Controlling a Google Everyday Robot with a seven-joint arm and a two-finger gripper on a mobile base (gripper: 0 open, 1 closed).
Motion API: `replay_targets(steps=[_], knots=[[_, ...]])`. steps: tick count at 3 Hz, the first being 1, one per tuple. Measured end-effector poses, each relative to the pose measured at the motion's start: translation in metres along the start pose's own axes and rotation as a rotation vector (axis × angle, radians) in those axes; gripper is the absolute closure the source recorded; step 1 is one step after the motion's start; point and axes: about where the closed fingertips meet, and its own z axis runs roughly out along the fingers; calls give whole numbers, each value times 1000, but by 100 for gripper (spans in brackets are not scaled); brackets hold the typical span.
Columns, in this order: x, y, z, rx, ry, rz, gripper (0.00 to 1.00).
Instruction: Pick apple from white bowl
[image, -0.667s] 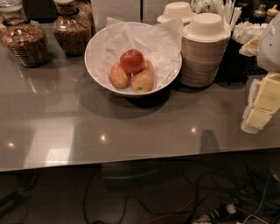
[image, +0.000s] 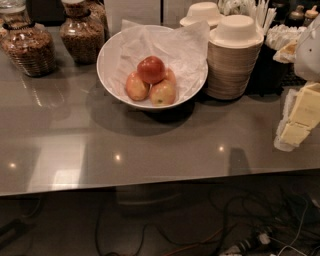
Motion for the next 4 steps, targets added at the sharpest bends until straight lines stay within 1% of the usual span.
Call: replay_targets(steps=[1,2,3,4], knots=[[0,-5,26,-9,-111,47,0],[-26,-30,57,9,-317,106,0],[-61,-64,72,16,-526,130,0],[-98,-99,75,17,-659,114,0]])
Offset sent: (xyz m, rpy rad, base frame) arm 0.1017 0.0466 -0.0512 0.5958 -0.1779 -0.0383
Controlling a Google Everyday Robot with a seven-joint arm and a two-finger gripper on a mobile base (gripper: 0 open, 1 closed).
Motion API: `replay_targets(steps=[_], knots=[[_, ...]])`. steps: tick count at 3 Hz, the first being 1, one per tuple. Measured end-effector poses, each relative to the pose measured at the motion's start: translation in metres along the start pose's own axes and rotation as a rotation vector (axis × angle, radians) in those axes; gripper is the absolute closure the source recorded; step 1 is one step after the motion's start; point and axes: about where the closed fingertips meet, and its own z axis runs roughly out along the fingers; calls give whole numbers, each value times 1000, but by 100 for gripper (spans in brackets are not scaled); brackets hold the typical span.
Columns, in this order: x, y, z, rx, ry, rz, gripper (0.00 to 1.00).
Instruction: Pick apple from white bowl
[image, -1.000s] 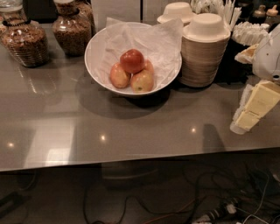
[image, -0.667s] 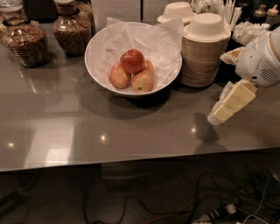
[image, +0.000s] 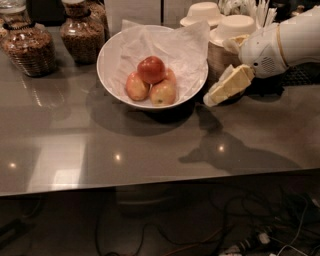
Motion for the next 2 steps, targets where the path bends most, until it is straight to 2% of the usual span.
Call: replay_targets(steps=[1,2], knots=[[-33,-23,27,-27,-74,-28,0],[-83,-22,50,-90,-147,-95,0]])
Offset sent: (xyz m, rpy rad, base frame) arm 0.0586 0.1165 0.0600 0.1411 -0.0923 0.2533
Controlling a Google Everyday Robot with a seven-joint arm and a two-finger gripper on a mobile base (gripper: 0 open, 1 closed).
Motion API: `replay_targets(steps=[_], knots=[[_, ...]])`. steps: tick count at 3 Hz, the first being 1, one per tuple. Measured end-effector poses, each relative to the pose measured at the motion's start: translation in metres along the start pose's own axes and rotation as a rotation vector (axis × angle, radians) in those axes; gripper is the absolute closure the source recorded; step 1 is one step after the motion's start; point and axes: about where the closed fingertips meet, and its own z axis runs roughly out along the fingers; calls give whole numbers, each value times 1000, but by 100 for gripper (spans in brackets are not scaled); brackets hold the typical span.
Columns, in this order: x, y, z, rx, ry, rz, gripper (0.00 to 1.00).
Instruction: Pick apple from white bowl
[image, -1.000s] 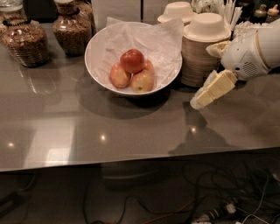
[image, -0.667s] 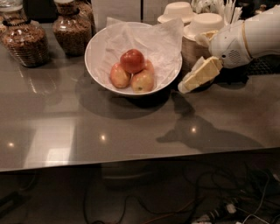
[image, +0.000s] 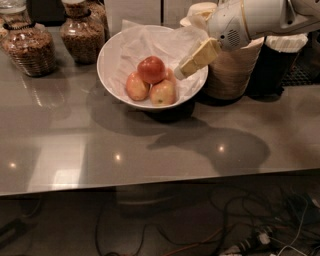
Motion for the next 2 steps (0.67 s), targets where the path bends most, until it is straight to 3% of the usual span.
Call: replay_targets(steps=[2], knots=[[-2,1,9,-4,-9,-9,0]])
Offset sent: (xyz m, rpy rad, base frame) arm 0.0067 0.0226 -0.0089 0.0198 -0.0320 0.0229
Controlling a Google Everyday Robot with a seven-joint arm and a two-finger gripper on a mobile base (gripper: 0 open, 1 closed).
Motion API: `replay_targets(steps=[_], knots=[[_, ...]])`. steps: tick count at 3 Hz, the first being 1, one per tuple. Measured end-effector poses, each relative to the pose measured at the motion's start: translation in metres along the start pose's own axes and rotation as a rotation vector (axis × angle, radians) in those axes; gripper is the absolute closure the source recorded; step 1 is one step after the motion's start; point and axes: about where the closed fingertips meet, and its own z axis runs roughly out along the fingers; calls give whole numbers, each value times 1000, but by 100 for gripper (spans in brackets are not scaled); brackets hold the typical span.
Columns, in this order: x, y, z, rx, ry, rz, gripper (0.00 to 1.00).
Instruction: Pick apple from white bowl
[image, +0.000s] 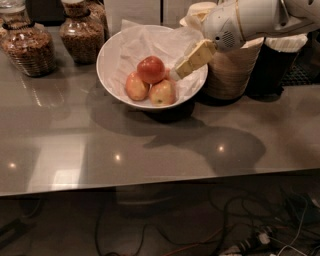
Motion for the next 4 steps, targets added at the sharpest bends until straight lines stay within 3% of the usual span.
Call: replay_targets(steps=[2,4], knots=[[2,6,48,-45,1,-3,0],[20,12,84,-96,26,38,0]])
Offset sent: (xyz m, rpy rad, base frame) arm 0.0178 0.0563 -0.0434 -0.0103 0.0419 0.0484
